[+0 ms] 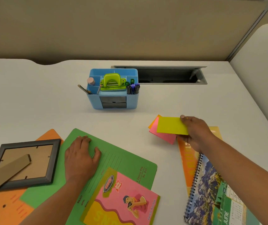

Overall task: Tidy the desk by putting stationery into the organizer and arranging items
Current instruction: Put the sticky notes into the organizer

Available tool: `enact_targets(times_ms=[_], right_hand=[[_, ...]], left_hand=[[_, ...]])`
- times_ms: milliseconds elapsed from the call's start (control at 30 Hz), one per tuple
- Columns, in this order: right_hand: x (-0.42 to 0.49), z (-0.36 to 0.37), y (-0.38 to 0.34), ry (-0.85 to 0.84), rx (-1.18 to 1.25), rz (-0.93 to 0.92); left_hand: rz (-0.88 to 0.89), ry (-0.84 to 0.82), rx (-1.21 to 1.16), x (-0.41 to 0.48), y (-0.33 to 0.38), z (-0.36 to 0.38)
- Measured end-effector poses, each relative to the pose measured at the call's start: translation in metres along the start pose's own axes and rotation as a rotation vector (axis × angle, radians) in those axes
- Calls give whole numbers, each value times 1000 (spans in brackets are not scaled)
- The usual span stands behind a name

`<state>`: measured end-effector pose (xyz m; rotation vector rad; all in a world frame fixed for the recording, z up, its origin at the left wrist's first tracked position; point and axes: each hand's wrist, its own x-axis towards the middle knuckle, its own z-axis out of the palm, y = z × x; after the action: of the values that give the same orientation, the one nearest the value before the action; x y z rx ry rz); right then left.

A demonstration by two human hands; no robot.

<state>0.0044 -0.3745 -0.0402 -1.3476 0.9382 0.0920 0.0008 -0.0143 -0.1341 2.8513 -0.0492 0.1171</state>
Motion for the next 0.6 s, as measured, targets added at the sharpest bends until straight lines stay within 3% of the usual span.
enact_targets(times_ms=[100,200,500,600], right_hand=[[-6,7,-5,-141,143,125],[-11,14,-18,-271,160,74],[-13,45,-126,-77,-494,-861],[-7,71,-161,-59,-635,-1040]], left_hand=[[-4,-2,3,1,1,-1],[-6,-4,4,3,-1,-1],[-8,-9,-6,1,-2,-1],[-15,-18,-5,1,-1,-2]])
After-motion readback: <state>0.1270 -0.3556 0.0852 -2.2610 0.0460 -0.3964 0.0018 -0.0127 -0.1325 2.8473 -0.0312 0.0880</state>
